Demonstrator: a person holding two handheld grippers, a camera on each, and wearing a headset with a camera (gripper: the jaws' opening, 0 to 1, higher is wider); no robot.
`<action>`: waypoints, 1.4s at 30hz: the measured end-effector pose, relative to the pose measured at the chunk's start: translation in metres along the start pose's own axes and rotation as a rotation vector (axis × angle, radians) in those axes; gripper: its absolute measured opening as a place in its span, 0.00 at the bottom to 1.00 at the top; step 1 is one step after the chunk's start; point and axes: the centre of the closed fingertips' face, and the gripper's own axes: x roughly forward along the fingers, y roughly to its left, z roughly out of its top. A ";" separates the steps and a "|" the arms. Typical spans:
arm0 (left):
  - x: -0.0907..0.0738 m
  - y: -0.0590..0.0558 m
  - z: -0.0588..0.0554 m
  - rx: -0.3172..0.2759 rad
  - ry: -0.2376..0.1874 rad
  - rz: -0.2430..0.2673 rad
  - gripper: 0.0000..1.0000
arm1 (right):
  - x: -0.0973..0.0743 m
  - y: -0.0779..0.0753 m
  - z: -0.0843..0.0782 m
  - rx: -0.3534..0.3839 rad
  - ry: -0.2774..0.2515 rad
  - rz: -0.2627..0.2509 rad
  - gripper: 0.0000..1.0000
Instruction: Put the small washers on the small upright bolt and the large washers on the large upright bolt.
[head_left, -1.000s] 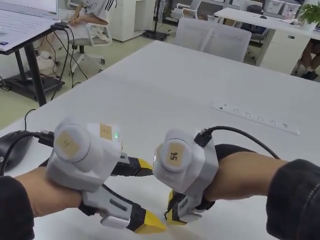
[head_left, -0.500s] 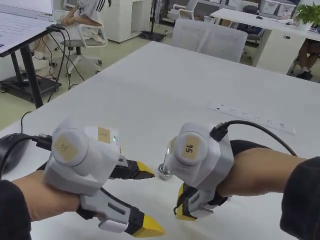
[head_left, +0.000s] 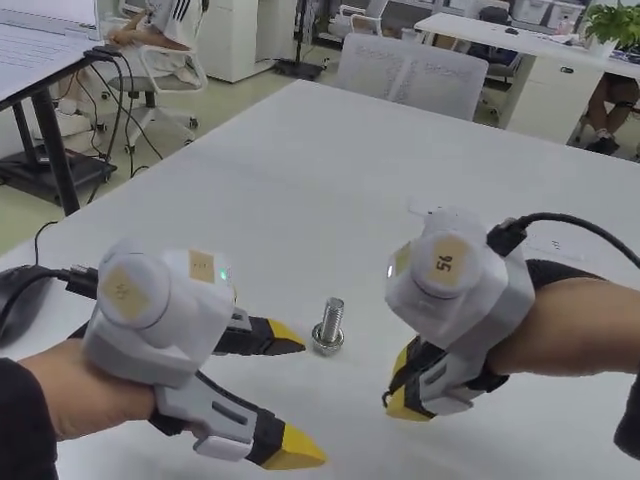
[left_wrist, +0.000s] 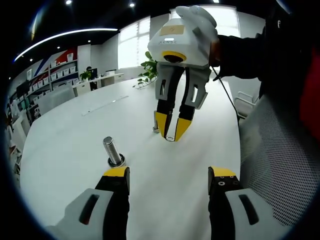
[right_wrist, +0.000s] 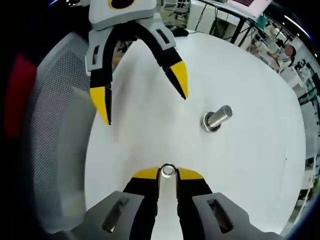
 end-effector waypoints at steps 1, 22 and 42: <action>0.000 0.000 0.000 0.000 0.001 0.000 0.63 | -0.002 0.000 -0.002 0.003 -0.002 -0.002 0.14; 0.002 0.000 -0.002 -0.005 0.012 -0.003 0.62 | -0.040 -0.016 -0.054 0.138 -0.009 -0.084 0.14; 0.003 0.000 -0.005 -0.013 0.022 0.000 0.62 | -0.052 -0.053 -0.054 0.114 0.006 -0.131 0.14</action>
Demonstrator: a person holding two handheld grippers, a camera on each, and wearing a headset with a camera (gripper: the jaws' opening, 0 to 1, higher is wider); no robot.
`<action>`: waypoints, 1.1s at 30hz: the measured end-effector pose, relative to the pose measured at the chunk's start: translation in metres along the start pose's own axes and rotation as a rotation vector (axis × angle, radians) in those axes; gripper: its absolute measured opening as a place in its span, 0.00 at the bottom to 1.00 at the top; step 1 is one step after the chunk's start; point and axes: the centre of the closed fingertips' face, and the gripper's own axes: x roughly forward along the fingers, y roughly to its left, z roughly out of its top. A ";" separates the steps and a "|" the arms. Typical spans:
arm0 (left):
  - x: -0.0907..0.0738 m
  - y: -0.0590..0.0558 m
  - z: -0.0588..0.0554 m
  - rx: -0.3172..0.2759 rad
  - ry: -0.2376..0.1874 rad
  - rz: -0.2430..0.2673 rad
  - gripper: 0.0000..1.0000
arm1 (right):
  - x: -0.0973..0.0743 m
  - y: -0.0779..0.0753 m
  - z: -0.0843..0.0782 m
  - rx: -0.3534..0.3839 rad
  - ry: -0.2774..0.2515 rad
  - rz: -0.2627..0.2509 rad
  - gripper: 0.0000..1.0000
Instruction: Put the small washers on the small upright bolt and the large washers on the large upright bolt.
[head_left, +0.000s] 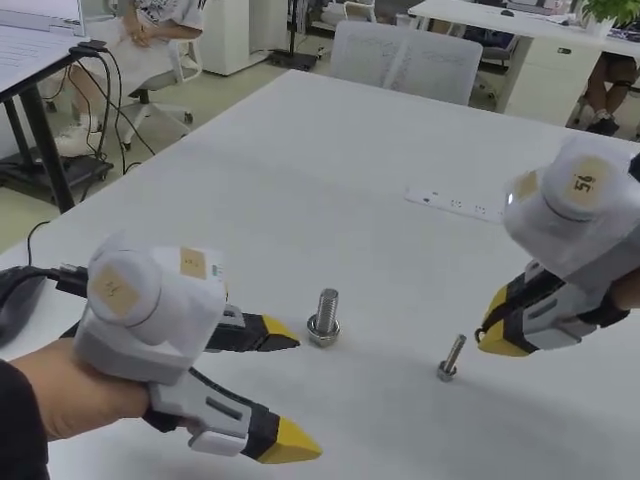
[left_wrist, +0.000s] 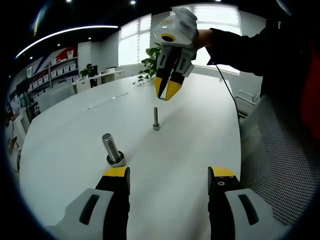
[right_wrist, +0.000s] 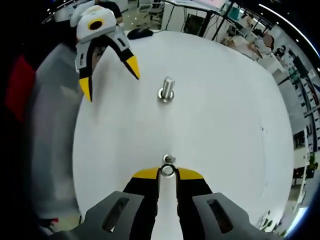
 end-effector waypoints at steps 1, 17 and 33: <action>0.000 0.000 0.000 -0.001 0.000 0.001 0.62 | 0.001 -0.001 0.001 -0.002 0.001 0.003 0.14; -0.001 0.002 -0.003 -0.011 0.006 0.002 0.62 | 0.017 -0.002 0.003 -0.033 0.036 0.046 0.14; -0.002 0.003 -0.004 -0.016 0.001 0.005 0.62 | 0.026 -0.002 0.000 -0.034 0.056 0.065 0.14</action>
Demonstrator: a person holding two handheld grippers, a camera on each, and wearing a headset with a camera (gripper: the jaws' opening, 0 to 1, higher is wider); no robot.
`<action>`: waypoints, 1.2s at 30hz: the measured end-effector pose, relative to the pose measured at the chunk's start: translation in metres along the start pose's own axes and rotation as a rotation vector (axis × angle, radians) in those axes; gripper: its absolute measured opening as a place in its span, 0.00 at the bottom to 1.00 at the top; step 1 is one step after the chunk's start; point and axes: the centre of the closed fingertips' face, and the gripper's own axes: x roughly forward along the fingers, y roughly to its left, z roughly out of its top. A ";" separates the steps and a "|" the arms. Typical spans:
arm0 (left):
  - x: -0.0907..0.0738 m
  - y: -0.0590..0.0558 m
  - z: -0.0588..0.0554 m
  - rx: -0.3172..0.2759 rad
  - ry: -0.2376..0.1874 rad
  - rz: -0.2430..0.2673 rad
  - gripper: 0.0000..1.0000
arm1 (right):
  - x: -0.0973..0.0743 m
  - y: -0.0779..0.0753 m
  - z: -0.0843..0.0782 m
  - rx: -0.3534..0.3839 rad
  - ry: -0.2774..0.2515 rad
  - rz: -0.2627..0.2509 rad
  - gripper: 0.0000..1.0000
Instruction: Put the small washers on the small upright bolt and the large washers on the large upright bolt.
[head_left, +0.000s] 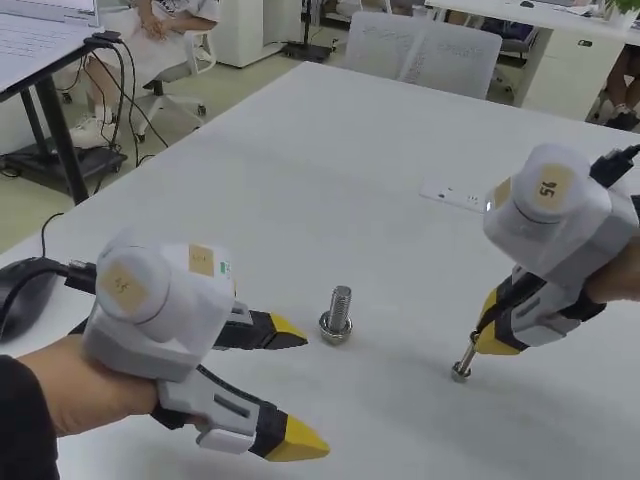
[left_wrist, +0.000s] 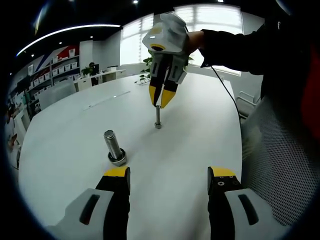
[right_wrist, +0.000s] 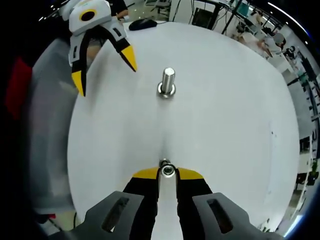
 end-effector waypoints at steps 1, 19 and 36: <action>0.000 0.000 0.000 -0.001 -0.001 0.000 0.62 | 0.000 0.000 0.000 -0.001 0.001 0.001 0.14; -0.001 0.000 0.000 -0.003 0.004 0.007 0.62 | 0.026 0.004 -0.005 0.002 0.035 0.040 0.14; 0.001 0.002 -0.002 -0.008 0.007 0.008 0.62 | 0.042 0.003 -0.012 0.008 0.057 0.056 0.14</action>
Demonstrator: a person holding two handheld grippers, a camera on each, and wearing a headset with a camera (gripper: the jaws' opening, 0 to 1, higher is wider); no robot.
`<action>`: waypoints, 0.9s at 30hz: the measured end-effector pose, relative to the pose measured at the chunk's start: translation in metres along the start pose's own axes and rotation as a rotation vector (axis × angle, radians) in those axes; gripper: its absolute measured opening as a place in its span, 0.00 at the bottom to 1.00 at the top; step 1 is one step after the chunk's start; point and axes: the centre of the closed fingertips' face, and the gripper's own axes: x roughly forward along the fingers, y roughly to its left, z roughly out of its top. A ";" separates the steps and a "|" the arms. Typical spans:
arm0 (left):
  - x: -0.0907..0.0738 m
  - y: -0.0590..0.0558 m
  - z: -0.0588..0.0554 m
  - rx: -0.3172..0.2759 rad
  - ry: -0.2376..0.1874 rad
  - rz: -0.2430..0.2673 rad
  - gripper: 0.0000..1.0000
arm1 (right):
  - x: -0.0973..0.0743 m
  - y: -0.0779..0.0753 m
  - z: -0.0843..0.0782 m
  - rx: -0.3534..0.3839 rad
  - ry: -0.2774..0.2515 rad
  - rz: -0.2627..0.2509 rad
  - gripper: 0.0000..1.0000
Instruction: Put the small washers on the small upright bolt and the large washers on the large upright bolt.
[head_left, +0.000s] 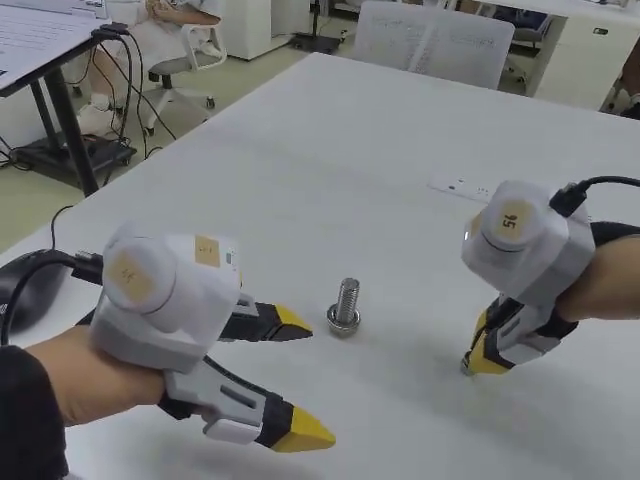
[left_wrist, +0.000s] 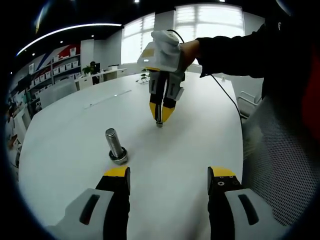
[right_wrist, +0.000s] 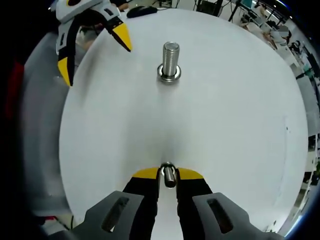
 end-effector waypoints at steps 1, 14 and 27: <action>0.000 0.000 0.000 -0.001 -0.001 0.000 0.62 | 0.000 0.000 0.000 -0.001 0.002 0.001 0.14; 0.000 0.000 0.000 -0.001 0.002 -0.002 0.62 | 0.001 0.000 0.002 -0.010 -0.013 -0.005 0.16; 0.002 -0.002 0.000 0.003 0.007 -0.008 0.62 | -0.003 -0.001 -0.001 0.015 -0.061 -0.018 0.29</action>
